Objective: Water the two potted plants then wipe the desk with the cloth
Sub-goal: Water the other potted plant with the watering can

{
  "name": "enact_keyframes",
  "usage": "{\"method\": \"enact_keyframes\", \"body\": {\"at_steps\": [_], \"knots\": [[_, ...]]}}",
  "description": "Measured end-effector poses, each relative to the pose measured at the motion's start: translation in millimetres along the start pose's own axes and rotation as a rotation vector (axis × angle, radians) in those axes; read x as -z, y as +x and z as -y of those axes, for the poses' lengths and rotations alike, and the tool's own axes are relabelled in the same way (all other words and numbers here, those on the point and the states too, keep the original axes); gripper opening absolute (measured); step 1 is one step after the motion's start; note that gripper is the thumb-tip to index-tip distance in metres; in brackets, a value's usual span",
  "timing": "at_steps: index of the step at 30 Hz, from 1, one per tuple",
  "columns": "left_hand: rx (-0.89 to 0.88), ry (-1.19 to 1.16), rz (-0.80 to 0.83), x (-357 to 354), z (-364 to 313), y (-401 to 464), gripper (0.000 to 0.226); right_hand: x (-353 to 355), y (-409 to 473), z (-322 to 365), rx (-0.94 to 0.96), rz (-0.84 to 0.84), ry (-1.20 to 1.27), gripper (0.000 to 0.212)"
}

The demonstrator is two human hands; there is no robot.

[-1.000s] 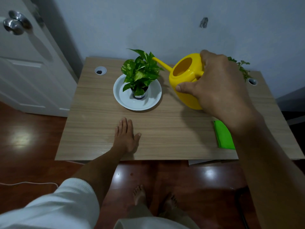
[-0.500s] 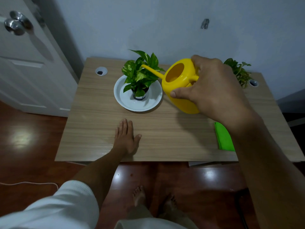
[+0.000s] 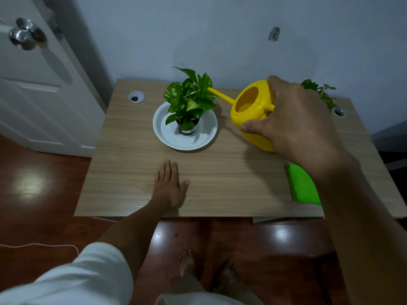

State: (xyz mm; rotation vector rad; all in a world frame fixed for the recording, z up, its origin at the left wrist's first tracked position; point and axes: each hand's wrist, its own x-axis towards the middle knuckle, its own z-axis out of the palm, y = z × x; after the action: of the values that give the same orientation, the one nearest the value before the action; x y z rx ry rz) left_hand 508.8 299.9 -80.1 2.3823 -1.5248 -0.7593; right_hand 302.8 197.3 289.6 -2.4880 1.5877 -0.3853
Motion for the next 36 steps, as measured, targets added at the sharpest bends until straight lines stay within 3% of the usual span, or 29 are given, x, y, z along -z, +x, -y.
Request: {"method": "enact_keyframes", "body": {"at_steps": [12, 16, 22, 28, 36], "knots": [[-0.001, -0.005, -0.002, 2, -2, -1, 0.086, -2, 2, 5, 0.023, -0.056, 0.086, 0.067], [0.002, -0.005, 0.009, 6, -4, -3, 0.086, -7, 0, 2, 0.001, -0.069, 0.247, 0.059], [0.022, 0.006, 0.025, 16, -15, -2, 0.087, -31, -8, -14, -0.093, -0.082, 0.541, 0.067], [-0.04, -0.003, -0.015, 12, -40, 0, 0.086, -67, -25, -39, -0.176, -0.072, 0.828, 0.043], [-0.075, 0.021, -0.022, -5, -101, 9, 0.082, -91, -39, -92, -0.181, -0.118, 1.151, 0.051]]}}
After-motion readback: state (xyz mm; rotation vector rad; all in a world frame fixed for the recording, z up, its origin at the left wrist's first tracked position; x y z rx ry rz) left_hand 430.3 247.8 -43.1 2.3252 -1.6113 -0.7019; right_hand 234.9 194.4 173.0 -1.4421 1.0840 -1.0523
